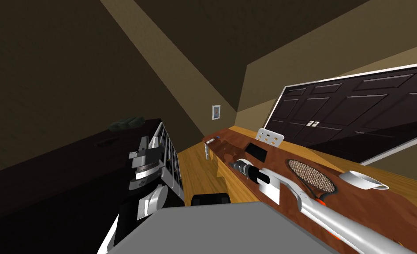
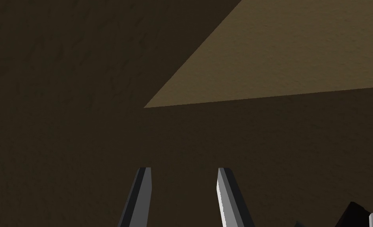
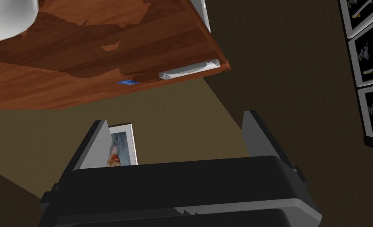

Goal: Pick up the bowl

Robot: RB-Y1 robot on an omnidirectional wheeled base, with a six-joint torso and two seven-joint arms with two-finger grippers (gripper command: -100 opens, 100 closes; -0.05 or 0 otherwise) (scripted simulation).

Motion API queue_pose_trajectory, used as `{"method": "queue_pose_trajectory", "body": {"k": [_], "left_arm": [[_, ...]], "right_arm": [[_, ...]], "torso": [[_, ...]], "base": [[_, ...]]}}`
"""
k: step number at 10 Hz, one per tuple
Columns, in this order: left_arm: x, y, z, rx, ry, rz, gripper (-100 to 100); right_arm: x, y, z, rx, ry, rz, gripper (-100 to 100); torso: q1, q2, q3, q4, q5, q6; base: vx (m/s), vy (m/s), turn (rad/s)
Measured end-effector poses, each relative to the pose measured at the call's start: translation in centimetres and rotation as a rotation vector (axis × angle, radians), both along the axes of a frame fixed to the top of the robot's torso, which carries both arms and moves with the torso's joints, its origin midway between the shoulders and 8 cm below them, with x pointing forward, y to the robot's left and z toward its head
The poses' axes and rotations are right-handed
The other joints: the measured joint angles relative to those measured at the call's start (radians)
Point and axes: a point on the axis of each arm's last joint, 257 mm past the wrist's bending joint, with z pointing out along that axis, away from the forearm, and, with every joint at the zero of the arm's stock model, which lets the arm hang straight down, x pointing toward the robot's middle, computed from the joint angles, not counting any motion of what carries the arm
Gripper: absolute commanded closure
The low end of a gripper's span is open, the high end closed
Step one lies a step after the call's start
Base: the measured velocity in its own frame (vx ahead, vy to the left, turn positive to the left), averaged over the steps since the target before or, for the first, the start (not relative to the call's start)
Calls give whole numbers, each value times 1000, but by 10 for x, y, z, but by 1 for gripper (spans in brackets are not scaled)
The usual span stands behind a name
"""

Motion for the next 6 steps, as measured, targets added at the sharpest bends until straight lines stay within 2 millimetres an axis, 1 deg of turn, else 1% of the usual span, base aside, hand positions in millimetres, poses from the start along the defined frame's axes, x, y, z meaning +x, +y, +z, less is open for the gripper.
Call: {"method": "queue_pose_trajectory", "body": {"k": [1,2,3,4,5,6], "left_arm": [[0,0,0,0,0,0,0],[0,0,0,0,0,0,0],[0,0,0,0,0,0,0],[0,0,0,0,0,0,0],[0,0,0,0,0,0,0],[0,0,0,0,0,0,0]], "right_arm": [[-7,-9,-8,-49,26,8,-100],[-13,-25,-21,-110,60,17,-100],[-15,-33,-25,-145,76,24,-100],[-21,-42,-28,-188,99,33,-100],[-30,-55,-36,-244,132,41,-100],[-39,-74,-42,-301,169,49,-100]], "torso": [[0,0,0,0,0,0],[0,-1,0,0,0,0],[0,0,0,0,0,0],[0,0,0,0,0,0],[0,-1,-1,0,0,0],[1,-2,-1,0,0,0]], "base": [[44,25,163],[37,15,52],[42,20,63],[55,28,112],[64,30,100],[73,37,73]]}}
